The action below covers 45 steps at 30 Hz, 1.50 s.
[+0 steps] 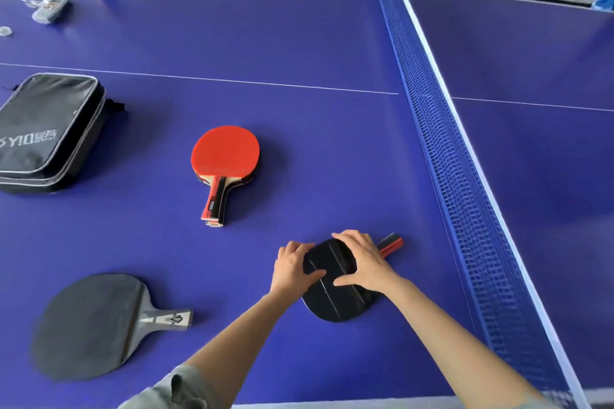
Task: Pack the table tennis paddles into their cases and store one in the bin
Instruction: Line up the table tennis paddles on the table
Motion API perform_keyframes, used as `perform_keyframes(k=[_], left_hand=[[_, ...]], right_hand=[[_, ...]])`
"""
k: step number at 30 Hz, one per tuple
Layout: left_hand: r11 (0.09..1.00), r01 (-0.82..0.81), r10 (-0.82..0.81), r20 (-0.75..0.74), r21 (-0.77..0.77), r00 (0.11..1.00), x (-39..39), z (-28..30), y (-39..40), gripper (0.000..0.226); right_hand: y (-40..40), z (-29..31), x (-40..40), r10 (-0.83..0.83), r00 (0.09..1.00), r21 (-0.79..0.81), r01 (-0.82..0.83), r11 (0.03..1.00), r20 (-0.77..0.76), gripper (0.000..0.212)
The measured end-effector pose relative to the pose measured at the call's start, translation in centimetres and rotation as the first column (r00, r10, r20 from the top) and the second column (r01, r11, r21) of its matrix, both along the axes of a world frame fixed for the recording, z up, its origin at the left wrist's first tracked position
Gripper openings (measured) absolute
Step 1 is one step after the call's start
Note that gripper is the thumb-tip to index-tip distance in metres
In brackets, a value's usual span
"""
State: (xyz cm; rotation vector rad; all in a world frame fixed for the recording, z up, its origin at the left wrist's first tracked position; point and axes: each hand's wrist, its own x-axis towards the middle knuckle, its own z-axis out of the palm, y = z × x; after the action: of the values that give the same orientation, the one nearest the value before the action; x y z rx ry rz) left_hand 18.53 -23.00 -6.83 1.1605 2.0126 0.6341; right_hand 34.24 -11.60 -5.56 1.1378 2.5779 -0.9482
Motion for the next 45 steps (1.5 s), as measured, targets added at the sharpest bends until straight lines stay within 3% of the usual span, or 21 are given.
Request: perform_keyframes(k=[5,9,13,16,19,21,23,25,28,31,35,41,45], left_hand=[[0.981,-0.118,0.121,0.014,-0.151,0.993,2.2,0.8,0.5,0.072],[0.961,-0.132,0.159,0.093,-0.243,0.983,1.9,1.7,1.1,0.061],[0.985,-0.141,0.160,0.234,-0.097,0.959,0.9,3.0,0.6,0.049],[0.967,-0.253,0.240,0.194,0.041,0.951,-0.6,4.1,-0.8,0.038],[0.890,-0.429,0.414,0.117,0.158,0.903,-3.3,4.6,-3.9,0.030],[0.884,-0.440,0.450,-0.031,0.158,0.893,-5.7,4.2,-7.1,0.036],[0.940,-0.342,0.331,-0.310,0.020,0.891,-8.0,3.6,-10.7,0.044],[0.956,-0.267,0.195,-0.417,-0.120,0.887,-9.4,3.0,-13.7,0.047],[0.965,-0.202,0.133,-0.346,-0.170,0.929,-10.6,2.5,-16.7,0.052],[0.984,-0.045,-0.021,-0.365,-0.172,0.931,-11.1,2.2,-18.4,0.054],[0.997,-0.045,0.022,-0.313,-0.067,0.950,-11.8,1.9,-19.2,0.051],[0.992,0.065,-0.103,-0.388,-0.110,0.916,-11.4,2.1,-18.9,0.038],[0.988,0.138,-0.154,-0.378,-0.070,0.913,-9.0,2.1,-17.3,0.038]], right_hand=[[-0.6,-0.4,0.0,-0.040,0.999,-0.001,0.040,0.999,-0.035,0.101],[-0.8,-0.1,0.0,-0.016,0.999,-0.070,0.013,0.997,-0.041,0.097],[0.1,1.4,-0.9,0.019,0.996,-0.070,-0.025,0.997,-0.091,0.068],[0.3,2.2,-2.4,-0.095,0.980,-0.224,0.055,0.973,-0.173,0.054],[-0.4,1.9,-3.8,-0.219,0.950,-0.349,0.132,0.928,-0.223,0.046],[-1.0,1.3,-4.5,-0.288,0.927,-0.403,0.175,0.898,-0.239,0.043],[-1.5,0.8,-5.0,-0.325,0.919,-0.434,0.204,0.877,-0.225,0.043],[-1.8,0.5,-5.4,-0.356,0.909,-0.461,0.225,0.858,-0.219,0.043],[-2.2,0.6,-5.9,-0.393,0.891,-0.483,0.248,0.840,-0.226,0.039],[-2.3,0.6,-6.2,-0.430,0.874,-0.508,0.271,0.818,-0.227,0.040],[-2.6,0.5,-6.6,-0.451,0.866,-0.509,0.295,0.809,-0.215,0.042],[-2.8,0.2,-6.2,-0.548,0.812,-0.535,0.379,0.755,-0.199,0.044],[-2.3,0.3,-5.0,-0.644,0.739,-0.617,0.418,0.666,-0.195,0.039]])
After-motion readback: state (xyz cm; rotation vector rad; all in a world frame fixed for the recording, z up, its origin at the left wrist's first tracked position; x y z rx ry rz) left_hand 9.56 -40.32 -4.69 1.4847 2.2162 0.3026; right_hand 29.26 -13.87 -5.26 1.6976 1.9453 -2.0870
